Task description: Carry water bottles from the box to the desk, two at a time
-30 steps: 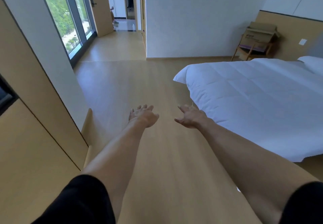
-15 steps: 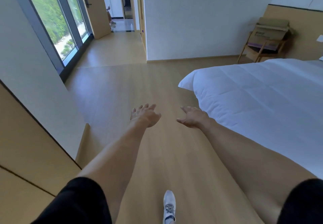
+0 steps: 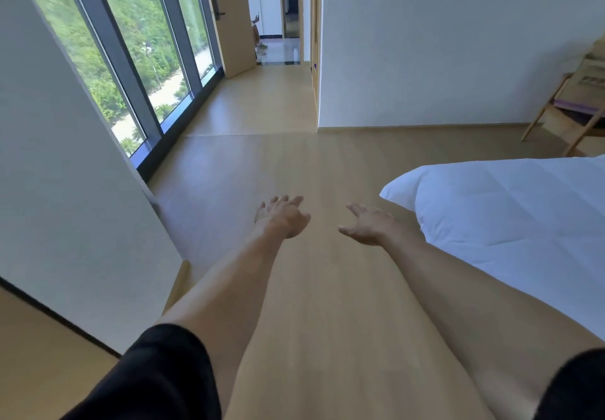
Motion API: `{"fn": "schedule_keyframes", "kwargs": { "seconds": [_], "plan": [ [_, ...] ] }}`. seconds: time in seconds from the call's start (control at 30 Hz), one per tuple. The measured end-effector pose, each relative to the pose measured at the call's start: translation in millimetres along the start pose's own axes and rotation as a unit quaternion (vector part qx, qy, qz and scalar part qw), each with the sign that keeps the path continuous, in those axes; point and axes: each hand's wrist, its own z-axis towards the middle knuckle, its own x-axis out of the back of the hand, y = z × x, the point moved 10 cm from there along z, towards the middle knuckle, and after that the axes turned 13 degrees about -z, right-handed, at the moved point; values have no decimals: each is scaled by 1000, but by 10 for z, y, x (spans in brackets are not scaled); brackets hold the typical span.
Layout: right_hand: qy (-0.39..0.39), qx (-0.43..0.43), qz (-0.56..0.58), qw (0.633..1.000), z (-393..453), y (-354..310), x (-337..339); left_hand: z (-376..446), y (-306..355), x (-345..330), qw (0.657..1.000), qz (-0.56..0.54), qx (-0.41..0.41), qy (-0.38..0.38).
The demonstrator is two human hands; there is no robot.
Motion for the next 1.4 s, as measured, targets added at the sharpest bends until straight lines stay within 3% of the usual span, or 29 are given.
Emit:
{"fn": "schedule_keyframes", "kwargs": {
  "seconds": [0.23, 0.63, 0.87, 1.4],
  "plan": [
    [0, -10, 6, 1000, 1157, 221, 286, 1356, 79, 120, 1000, 0, -15, -9],
    [-17, -105, 8, 994, 3514, 672, 1025, 4382, 451, 472, 995, -1, -95, -43],
    [-17, -158, 42, 986, 4619, 1023, 1441, 5720, 776, 731, 988, -4, -145, -51],
    [-26, -167, 58, 984, 7746, 2078, 2113, 8902, 1546, 1052, 990, 25, -129, -56]
  ]
}}
